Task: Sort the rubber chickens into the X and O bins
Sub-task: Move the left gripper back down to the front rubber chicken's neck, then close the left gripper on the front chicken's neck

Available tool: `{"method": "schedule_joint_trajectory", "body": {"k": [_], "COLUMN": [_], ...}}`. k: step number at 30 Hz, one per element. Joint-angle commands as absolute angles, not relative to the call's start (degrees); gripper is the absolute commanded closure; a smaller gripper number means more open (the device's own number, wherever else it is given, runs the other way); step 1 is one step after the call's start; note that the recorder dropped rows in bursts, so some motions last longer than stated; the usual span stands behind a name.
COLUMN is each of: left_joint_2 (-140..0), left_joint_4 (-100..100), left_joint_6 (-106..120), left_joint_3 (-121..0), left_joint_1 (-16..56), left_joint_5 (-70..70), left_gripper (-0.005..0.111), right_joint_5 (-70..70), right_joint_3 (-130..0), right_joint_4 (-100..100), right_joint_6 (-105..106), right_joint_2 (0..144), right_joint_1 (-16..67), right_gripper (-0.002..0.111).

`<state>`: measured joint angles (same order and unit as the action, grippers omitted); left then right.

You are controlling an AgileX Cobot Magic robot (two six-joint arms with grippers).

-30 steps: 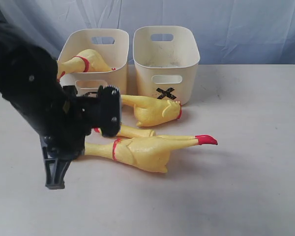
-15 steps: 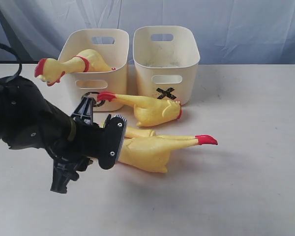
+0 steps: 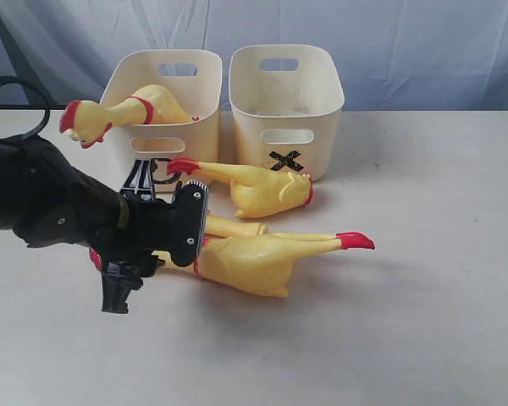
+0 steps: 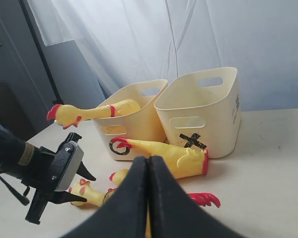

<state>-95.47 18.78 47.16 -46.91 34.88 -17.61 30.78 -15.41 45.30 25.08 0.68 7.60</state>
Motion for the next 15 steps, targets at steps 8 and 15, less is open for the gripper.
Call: {"method": "schedule_joint_trajectory", "body": {"k": [8,15], "left_joint_2": [-100.35,-101.34], "left_joint_4": [19.54,19.56], "left_joint_6": [46.96,46.44], "left_joint_3": [-46.83,-46.83], "left_joint_1": [34.43,30.29], "left_joint_5": [-13.81,-12.62], "left_gripper": [0.063,0.063], "right_joint_5": [30.87,30.87], "right_joint_3": [-15.77,-15.77], "right_joint_4": [45.50,45.50], "right_joint_6": [25.42,25.42], "right_joint_2": [0.95,0.95], "right_joint_1": [7.80,7.80], "right_gripper": [0.109,0.109]}}
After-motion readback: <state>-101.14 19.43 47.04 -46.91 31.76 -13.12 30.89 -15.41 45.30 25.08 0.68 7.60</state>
